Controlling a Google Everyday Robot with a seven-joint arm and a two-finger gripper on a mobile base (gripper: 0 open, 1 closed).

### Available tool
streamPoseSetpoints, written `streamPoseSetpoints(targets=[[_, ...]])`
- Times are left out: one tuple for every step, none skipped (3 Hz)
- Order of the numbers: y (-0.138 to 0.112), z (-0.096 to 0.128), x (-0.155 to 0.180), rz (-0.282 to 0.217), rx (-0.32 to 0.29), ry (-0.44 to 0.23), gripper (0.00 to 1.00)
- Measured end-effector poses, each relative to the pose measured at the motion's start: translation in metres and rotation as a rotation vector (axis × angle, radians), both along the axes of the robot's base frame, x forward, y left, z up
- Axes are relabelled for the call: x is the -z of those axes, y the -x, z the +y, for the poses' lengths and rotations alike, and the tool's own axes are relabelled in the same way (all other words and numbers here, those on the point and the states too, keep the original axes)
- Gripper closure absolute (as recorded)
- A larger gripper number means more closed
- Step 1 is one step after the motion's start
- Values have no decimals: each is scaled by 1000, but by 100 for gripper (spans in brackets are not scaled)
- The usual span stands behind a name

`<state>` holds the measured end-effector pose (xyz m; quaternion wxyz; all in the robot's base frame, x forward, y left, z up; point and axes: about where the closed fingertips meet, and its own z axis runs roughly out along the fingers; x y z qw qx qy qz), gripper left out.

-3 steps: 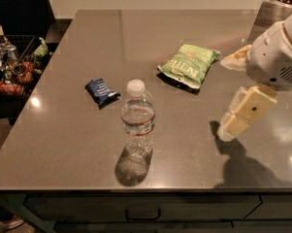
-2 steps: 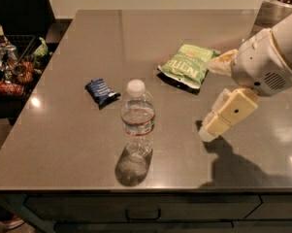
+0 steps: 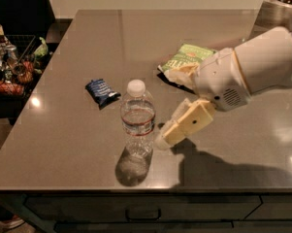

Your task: Move water bottle near green jalapeno chip bag

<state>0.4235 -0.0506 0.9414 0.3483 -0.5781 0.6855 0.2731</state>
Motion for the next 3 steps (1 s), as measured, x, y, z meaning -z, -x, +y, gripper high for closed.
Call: streamPoseSetpoints(targets=[[10,32,0,16,-60,-75,0],[17,51,0,31,-96,-107,15],[9,58,-1,27,-77,-120,47]])
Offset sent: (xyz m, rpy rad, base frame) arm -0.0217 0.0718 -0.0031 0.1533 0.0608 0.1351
